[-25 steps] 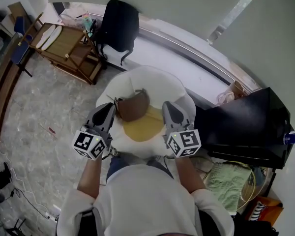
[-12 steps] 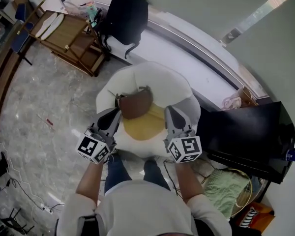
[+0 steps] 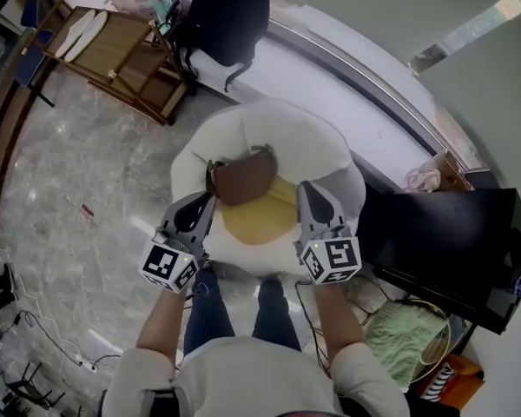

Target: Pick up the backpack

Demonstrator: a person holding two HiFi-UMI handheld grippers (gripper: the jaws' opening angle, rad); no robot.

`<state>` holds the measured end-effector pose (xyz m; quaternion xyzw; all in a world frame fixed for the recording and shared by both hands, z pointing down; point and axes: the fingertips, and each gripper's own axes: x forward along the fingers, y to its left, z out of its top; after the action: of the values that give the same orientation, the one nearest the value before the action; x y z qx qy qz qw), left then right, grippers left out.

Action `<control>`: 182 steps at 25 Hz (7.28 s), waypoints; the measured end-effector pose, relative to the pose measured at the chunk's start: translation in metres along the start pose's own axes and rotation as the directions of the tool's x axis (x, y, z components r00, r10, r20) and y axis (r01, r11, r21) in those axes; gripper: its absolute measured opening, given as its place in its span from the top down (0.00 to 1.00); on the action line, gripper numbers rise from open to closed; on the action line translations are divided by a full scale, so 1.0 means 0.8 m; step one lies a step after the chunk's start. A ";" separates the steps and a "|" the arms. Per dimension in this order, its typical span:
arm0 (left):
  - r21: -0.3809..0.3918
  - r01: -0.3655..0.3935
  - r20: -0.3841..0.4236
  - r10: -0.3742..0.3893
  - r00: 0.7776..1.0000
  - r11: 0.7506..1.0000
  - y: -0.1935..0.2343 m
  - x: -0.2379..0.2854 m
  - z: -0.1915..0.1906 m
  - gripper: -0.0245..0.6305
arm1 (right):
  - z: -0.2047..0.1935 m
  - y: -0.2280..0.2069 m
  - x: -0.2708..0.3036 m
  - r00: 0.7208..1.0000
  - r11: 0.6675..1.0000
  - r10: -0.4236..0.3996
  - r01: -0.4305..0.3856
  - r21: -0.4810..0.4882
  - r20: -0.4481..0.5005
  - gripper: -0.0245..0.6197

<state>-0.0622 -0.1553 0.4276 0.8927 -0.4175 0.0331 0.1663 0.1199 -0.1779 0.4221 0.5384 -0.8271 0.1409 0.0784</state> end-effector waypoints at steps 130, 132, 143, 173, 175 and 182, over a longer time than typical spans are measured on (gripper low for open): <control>-0.211 -0.395 -0.455 0.268 0.849 0.894 0.273 0.197 -0.595 0.72 | -0.603 -0.145 0.357 0.814 0.983 0.039 -0.135 -0.124 -0.579 0.66; -0.215 -0.391 -0.458 0.262 0.850 0.895 0.269 0.195 -0.595 0.74 | -0.601 -0.145 0.350 0.817 0.988 0.035 -0.116 -0.104 -0.575 0.69; -0.207 -0.333 -0.430 0.220 0.876 0.920 0.239 0.168 -0.577 0.81 | -0.564 -0.128 0.291 0.871 0.994 -0.043 -0.013 -0.111 -0.489 0.73; -0.043 -0.167 -0.269 0.149 0.952 0.985 0.088 0.105 -0.270 0.81 | -0.247 -0.088 0.074 0.960 0.979 -0.181 0.155 -0.135 -0.214 0.74; -0.033 -0.145 -0.263 0.132 0.956 0.989 0.075 0.104 -0.247 0.81 | -0.225 -0.089 0.059 0.961 0.977 -0.193 0.170 -0.131 -0.197 0.74; -0.003 -0.113 -0.228 0.109 0.967 0.994 0.039 0.092 -0.162 0.81 | -0.141 -0.081 0.015 0.970 0.975 -0.202 0.186 -0.122 -0.137 0.74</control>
<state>-0.0278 -0.1857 0.5724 0.8569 -0.4453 0.1413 0.2178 0.1718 -0.1770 0.5418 0.5998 -0.7686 0.1273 0.1823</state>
